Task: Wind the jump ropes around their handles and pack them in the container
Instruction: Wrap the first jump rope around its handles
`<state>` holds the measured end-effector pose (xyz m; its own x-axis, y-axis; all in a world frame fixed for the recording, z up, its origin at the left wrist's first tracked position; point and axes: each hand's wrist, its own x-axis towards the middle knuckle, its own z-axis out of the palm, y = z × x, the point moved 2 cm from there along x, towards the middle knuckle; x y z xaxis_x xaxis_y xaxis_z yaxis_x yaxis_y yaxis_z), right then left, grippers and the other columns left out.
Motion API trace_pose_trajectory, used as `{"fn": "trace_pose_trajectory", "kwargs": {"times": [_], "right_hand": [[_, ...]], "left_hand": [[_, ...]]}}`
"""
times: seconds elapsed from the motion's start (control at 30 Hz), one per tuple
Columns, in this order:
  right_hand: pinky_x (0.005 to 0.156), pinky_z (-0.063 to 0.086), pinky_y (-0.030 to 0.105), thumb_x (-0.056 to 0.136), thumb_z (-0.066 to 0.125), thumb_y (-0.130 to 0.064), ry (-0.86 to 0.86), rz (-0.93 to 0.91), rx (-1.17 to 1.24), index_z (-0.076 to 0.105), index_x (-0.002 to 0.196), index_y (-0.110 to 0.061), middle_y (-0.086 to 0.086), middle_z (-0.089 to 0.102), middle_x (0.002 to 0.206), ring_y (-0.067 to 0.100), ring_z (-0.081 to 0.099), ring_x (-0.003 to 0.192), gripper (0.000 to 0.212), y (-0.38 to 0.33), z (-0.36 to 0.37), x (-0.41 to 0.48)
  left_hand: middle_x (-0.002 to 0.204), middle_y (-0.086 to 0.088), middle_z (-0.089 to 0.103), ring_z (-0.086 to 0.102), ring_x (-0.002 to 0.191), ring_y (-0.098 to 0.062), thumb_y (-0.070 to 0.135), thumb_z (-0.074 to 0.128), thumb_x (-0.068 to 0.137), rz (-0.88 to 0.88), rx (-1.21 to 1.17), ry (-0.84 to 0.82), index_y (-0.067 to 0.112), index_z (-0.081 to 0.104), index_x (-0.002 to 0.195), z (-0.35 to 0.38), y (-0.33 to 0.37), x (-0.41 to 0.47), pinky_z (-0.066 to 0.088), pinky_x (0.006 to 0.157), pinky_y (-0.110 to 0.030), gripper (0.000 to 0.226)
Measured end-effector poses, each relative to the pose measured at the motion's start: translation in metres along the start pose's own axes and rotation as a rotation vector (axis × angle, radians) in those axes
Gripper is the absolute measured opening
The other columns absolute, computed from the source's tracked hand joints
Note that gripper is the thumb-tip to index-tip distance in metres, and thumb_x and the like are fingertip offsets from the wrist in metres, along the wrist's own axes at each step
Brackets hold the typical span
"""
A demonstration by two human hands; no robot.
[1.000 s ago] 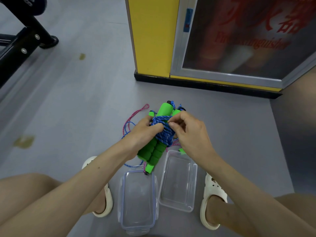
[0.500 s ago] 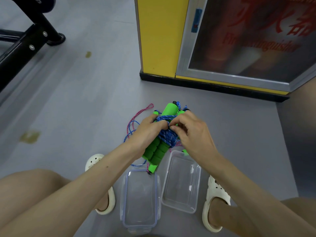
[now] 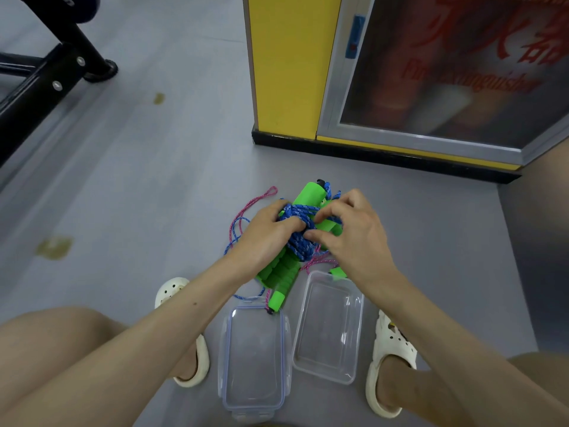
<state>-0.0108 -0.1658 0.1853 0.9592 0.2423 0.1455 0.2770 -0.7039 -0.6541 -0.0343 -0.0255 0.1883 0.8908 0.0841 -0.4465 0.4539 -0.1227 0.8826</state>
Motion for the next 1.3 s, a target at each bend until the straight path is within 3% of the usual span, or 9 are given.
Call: {"fn": "trace_pose_trajectory", "kwargs": {"times": [0.1, 0.2, 0.37, 0.67, 0.83, 0.93, 1.03, 1.2, 1.3], "right_hand": [[0.086, 0.017, 0.021, 0.068, 0.08, -0.034, 0.051, -0.045, -0.088, 0.073, 0.086, -0.021, 0.004, 0.043, 0.116, 0.019, 0.039, 0.107, 0.024, 0.0, 0.001, -0.004], [0.086, 0.013, 0.018, 0.073, 0.076, -0.035, 0.065, -0.068, -0.062, 0.073, 0.088, -0.022, 0.01, 0.042, 0.129, 0.021, 0.038, 0.113, 0.02, -0.001, 0.002, -0.005], [0.083, 0.016, 0.021, 0.082, 0.061, -0.023, 0.198, -0.129, -0.119, 0.069, 0.078, -0.014, 0.01, 0.05, 0.12, 0.014, 0.036, 0.103, 0.013, -0.007, 0.001, -0.004], [0.08, 0.017, 0.022, 0.086, 0.051, -0.029, 0.139, -0.222, -0.165, 0.071, 0.082, -0.015, 0.011, 0.047, 0.104, 0.015, 0.032, 0.093, 0.025, 0.0, 0.001, 0.005], [0.069, 0.043, 0.034, 0.09, 0.052, -0.023, 0.199, -0.21, -0.02, 0.07, 0.092, -0.007, 0.006, 0.045, 0.09, 0.018, 0.045, 0.084, 0.024, -0.004, 0.003, -0.002], [0.068, 0.044, 0.021, 0.087, 0.064, -0.013, 0.219, -0.114, 0.089, 0.062, 0.091, -0.007, -0.003, 0.045, 0.089, 0.01, 0.048, 0.08, 0.007, -0.005, 0.0, -0.003], [0.063, 0.037, 0.01, 0.083, 0.069, -0.01, 0.301, -0.123, 0.064, 0.059, 0.078, -0.005, 0.0, 0.048, 0.082, 0.004, 0.044, 0.073, 0.013, -0.003, -0.003, -0.001], [0.056, 0.051, 0.035, 0.091, 0.055, -0.009, 0.348, -0.353, -0.099, 0.065, 0.082, 0.002, 0.013, 0.056, 0.082, 0.018, 0.056, 0.072, 0.017, -0.004, 0.002, -0.008], [0.052, 0.052, 0.034, 0.089, 0.049, -0.009, 0.334, -0.474, -0.274, 0.066, 0.088, 0.006, 0.016, 0.059, 0.081, 0.026, 0.06, 0.069, 0.023, -0.007, 0.004, -0.011]], "left_hand": [[0.085, -0.001, 0.071, 0.067, 0.069, -0.008, 0.01, 0.056, 0.088, 0.004, -0.045, 0.005, 0.017, 0.064, 0.106, 0.0, -0.001, -0.002, 0.055, 0.066, -0.026, 0.021], [0.09, -0.003, 0.071, 0.068, 0.077, -0.012, 0.01, 0.054, 0.089, -0.002, -0.07, 0.02, 0.016, 0.064, 0.106, -0.001, -0.001, -0.001, 0.055, 0.074, -0.029, 0.021], [0.098, -0.012, 0.072, 0.069, 0.092, -0.025, 0.012, 0.056, 0.087, -0.056, -0.136, 0.007, 0.012, 0.064, 0.108, 0.005, -0.002, 0.001, 0.055, 0.085, -0.04, 0.023], [0.086, -0.01, 0.071, 0.068, 0.07, -0.018, 0.007, 0.061, 0.086, -0.069, -0.203, 0.001, 0.009, 0.064, 0.106, 0.001, -0.007, 0.002, 0.057, 0.065, -0.029, 0.02], [0.094, -0.011, 0.072, 0.071, 0.077, -0.018, 0.01, 0.064, 0.088, 0.002, -0.227, -0.001, 0.008, 0.06, 0.112, 0.002, -0.01, 0.004, 0.059, 0.07, -0.03, 0.024], [0.096, -0.013, 0.072, 0.072, 0.081, -0.022, 0.011, 0.064, 0.088, 0.03, -0.223, -0.004, 0.007, 0.06, 0.113, 0.004, -0.008, 0.006, 0.059, 0.073, -0.035, 0.026], [0.096, -0.011, 0.072, 0.072, 0.08, -0.02, 0.012, 0.064, 0.089, 0.033, -0.251, 0.002, 0.008, 0.06, 0.113, 0.007, -0.009, 0.006, 0.059, 0.072, -0.033, 0.025], [0.099, -0.013, 0.072, 0.071, 0.083, -0.021, 0.012, 0.062, 0.09, 0.056, -0.228, 0.003, 0.007, 0.06, 0.112, 0.008, -0.01, 0.007, 0.059, 0.076, -0.034, 0.023], [0.098, -0.011, 0.072, 0.071, 0.086, -0.022, 0.015, 0.061, 0.09, 0.063, -0.181, 0.025, 0.008, 0.061, 0.11, 0.007, -0.011, 0.008, 0.058, 0.081, -0.039, 0.021]]}}
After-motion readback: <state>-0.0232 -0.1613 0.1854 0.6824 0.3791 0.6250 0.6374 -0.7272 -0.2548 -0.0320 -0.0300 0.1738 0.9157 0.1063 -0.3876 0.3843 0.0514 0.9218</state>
